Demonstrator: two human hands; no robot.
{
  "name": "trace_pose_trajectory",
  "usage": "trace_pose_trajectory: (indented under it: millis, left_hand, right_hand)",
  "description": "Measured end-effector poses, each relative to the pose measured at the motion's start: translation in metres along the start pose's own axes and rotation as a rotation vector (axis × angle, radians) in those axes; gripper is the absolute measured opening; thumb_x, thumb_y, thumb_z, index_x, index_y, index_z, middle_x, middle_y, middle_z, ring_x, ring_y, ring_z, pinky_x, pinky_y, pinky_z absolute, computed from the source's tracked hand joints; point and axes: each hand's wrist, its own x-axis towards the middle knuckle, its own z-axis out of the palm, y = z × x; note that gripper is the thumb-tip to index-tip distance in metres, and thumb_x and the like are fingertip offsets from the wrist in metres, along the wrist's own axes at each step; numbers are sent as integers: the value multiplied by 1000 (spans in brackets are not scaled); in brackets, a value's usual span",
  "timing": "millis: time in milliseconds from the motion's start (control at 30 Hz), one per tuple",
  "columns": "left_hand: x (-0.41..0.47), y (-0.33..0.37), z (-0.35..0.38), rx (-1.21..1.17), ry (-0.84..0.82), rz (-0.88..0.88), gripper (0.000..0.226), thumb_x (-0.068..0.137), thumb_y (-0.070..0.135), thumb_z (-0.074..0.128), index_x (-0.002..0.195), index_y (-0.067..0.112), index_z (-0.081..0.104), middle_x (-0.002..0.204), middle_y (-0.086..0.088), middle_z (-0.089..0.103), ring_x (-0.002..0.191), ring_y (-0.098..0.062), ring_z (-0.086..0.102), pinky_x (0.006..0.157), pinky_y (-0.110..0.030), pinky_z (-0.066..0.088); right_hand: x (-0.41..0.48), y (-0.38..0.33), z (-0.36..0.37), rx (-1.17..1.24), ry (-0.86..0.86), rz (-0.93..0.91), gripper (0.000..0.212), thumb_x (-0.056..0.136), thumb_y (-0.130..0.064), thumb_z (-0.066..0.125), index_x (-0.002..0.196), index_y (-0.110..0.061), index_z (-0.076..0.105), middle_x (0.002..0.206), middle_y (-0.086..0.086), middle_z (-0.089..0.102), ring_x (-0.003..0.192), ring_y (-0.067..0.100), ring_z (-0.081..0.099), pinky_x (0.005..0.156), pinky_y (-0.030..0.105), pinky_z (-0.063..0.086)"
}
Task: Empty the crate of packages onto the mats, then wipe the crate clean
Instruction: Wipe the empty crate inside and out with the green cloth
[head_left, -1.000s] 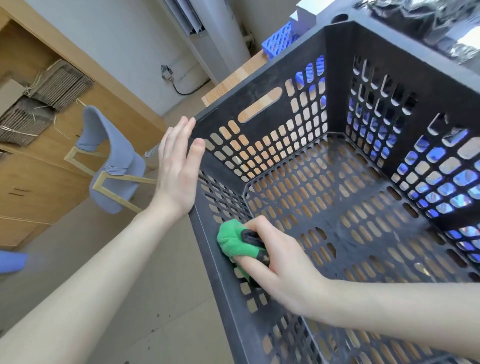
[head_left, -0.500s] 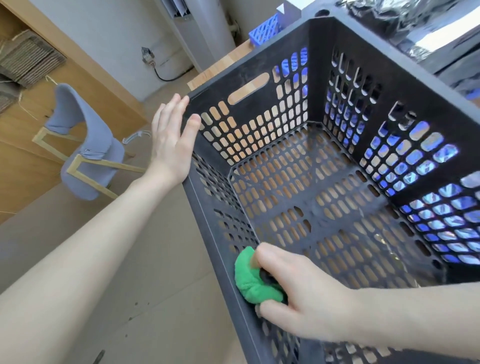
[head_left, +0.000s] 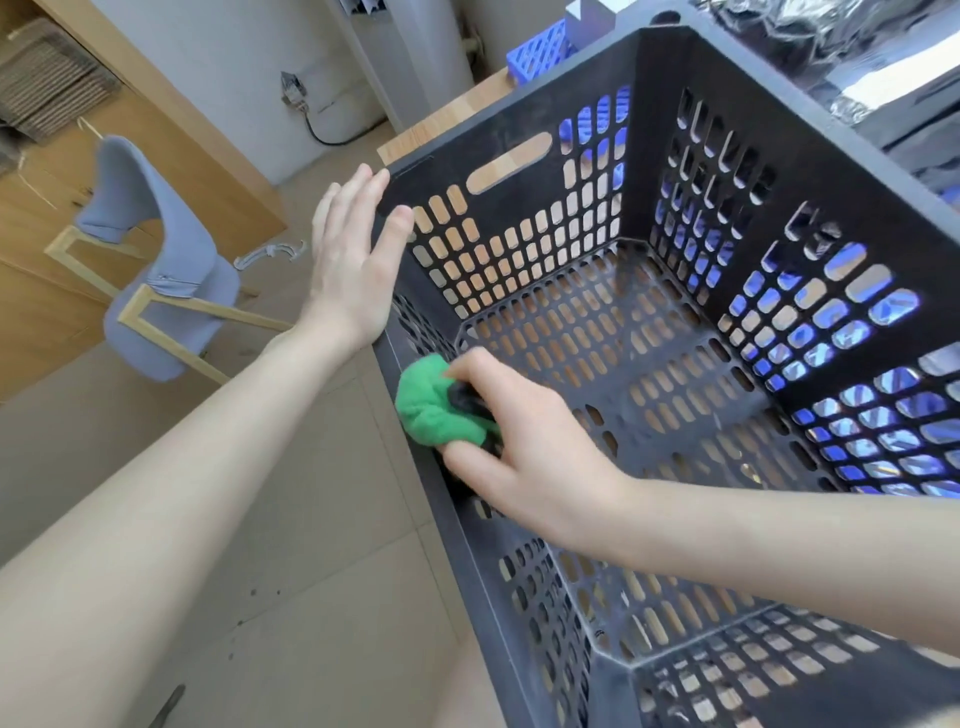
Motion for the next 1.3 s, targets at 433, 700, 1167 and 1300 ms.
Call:
trace_pose_trajectory:
  millis: [433,700,1167,1300]
  left_hand:
    - [-1,-2,1,-15,7,3,53,102,44,29,151,24,32,160,7,21,149,-12,7,115,-23,2]
    - [0,-4,3,-8,13,14,54,101,45,27,151,23,32,160,6,22,149,-13,8,114,-22,2]
    - [1,-5,3,-12,16,18,57,100,46,27,151,21,33,160,5,24,148,-13,9,115,-23,3]
    - [1,-5,3,-4,16,19,59,98,47,26,150,21,34,160,5,23,149,-14,9,115,-22,2]
  right_hand:
    - [-63,64,10,-182,-231,141,22,81,-17,52,95,-19,35,86,-11,39,75,14,38,66,29,34]
    - [-46,137,40,-254,-391,597,21,90,-12,48,93,-18,28,78,-2,41,63,18,42,52,30,31]
    - [-47,56,27,-172,-497,193,18,93,-24,54,79,-23,44,78,-2,42,79,16,50,100,29,41]
    - [-60,54,9,-146,-240,80,31,81,-14,58,108,-19,43,101,-2,50,88,14,47,77,24,38]
